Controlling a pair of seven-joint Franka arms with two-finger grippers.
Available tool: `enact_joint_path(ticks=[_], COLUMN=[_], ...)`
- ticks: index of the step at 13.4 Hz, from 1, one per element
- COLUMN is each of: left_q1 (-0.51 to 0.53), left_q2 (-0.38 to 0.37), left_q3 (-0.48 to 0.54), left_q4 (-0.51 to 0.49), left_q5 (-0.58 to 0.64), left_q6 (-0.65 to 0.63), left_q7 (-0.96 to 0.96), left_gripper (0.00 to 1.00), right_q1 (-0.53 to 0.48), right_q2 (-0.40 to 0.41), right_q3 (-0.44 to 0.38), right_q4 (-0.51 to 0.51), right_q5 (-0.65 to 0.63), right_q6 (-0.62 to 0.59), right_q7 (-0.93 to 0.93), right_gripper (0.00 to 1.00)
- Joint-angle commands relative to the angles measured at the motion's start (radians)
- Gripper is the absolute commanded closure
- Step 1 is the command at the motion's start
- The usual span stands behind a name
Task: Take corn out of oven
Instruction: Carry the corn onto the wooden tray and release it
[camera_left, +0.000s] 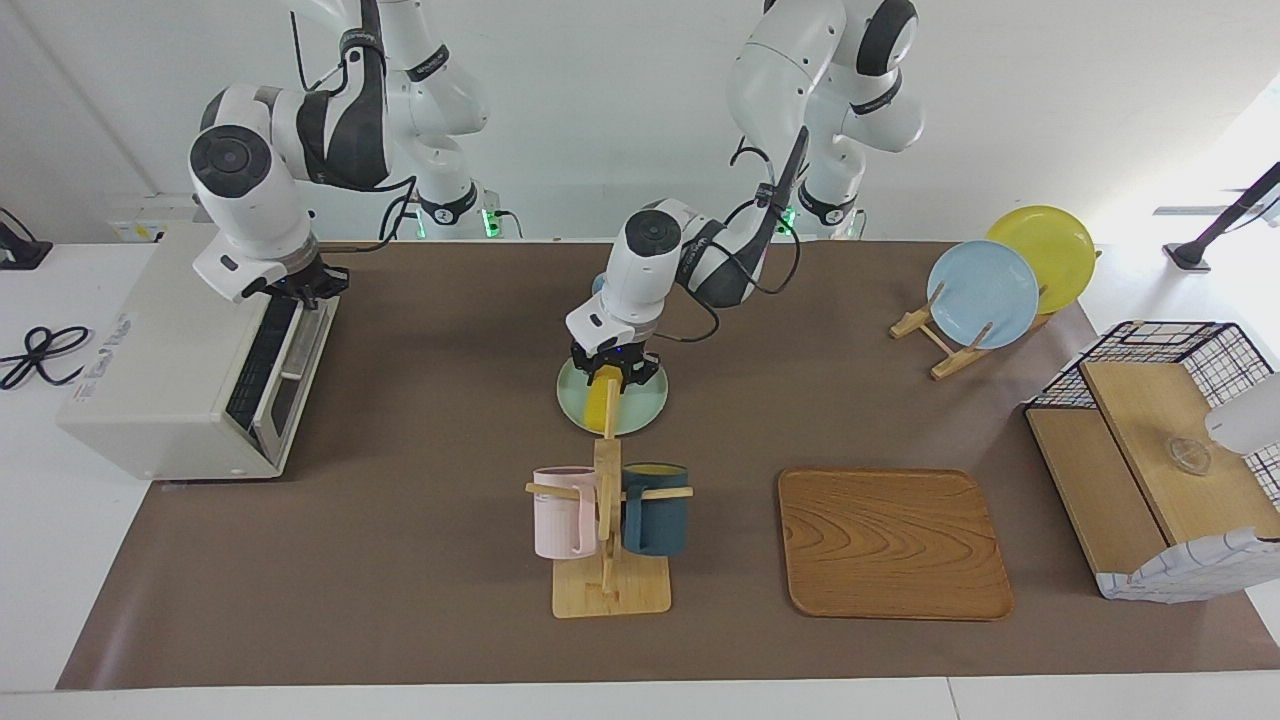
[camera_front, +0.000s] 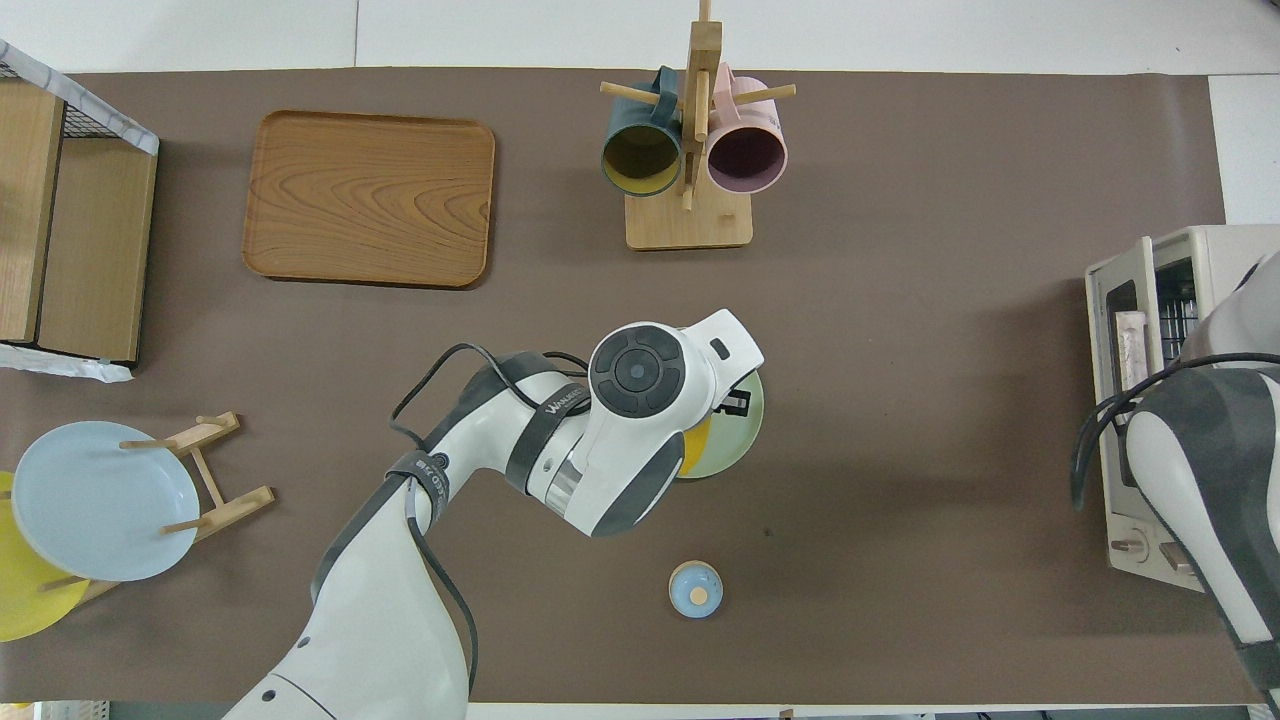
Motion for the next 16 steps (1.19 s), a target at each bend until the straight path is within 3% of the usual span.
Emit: enact_joint_path(ticks=[1,3,5,8,10,12,14,16], left_q1=[0.067,0.156,0.292,0.453,0.503,0.558,0.602,0.61], left_q2=[-0.127,-0.136,-0.098,-0.044,0.079,0.213,0.278,0.318], left_q3=[0.025,0.025,0.024,0.024,0.025,0.024,0.018,0.018], left_q4=[-0.009,0.055,0.161,0.189,0.323,0.477,0.543,0.544], left_q5=[0.003,0.009,0.035,0.049,0.06,0.058,0.058,0.06], left_q6=[-0.138,-0.232,-0.333,-0.332,-0.335,-0.32,-0.283,-0.217], left_q7=[0.01,0.052,0.142,0.274,0.31,0.313,0.32,0.331], left_gripper=[1.0,1.0,1.0,1.0,1.0,1.0,1.0,1.0], right_q1=[-0.03,-0.03,-0.027,-0.024,-0.017,-0.018,-0.017,-0.015], right_q2=[-0.01,-0.03,-0.038,-0.038,-0.03,0.0,0.034,0.076], right_q3=[0.001,-0.001,0.001,0.002,0.011,0.016,0.016,0.017], right_q4=[-0.007,-0.006,0.034,0.08,0.138,0.248,0.331,0.432], right_q5=[-0.014,-0.014,-0.014,-0.003,0.005,0.082,0.152,0.205], right_q6=[-0.003,-0.006,-0.02,-0.056,-0.097,-0.169,-0.212,-0.296], right_q7=[-0.065,-0.085,-0.099,-0.122,-0.119,-0.113,-0.108,-0.043], right_gripper=[0.99,0.99,0.99,0.98,0.97,0.88,0.87,0.9])
